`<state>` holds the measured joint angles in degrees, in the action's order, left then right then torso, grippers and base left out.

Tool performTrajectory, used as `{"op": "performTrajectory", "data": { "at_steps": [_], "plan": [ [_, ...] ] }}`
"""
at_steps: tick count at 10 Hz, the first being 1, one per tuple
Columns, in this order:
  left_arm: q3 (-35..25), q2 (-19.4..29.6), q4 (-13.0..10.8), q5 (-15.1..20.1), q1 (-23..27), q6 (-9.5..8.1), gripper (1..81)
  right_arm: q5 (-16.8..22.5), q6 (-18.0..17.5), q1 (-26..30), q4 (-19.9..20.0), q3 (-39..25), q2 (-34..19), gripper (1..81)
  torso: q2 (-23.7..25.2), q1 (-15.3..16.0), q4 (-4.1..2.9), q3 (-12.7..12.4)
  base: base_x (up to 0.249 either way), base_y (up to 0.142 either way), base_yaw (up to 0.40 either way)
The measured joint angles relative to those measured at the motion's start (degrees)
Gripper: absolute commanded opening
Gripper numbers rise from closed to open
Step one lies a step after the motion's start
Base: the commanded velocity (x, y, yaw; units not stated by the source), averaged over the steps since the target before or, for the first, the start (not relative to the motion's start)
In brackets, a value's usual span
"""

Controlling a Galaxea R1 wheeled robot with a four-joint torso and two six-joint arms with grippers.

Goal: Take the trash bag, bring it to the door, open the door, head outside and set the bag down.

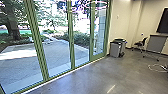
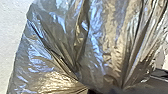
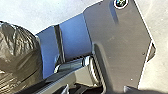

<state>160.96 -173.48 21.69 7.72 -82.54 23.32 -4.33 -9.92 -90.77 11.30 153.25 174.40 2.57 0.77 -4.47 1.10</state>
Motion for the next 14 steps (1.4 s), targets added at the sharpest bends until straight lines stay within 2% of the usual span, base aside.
{"op": "performTrajectory", "data": {
  "at_steps": [14],
  "plan": [
    [0.0, 0.0, -0.02, -0.5, -0.04, 0.0, 1.0, 0.01, 0.0, -0.02, 0.0, 0.67, 0.55, 81.1, 0.0, 0.0, 0.0, 0.0, 0.162, -0.074, 0.0]
  ]
}}
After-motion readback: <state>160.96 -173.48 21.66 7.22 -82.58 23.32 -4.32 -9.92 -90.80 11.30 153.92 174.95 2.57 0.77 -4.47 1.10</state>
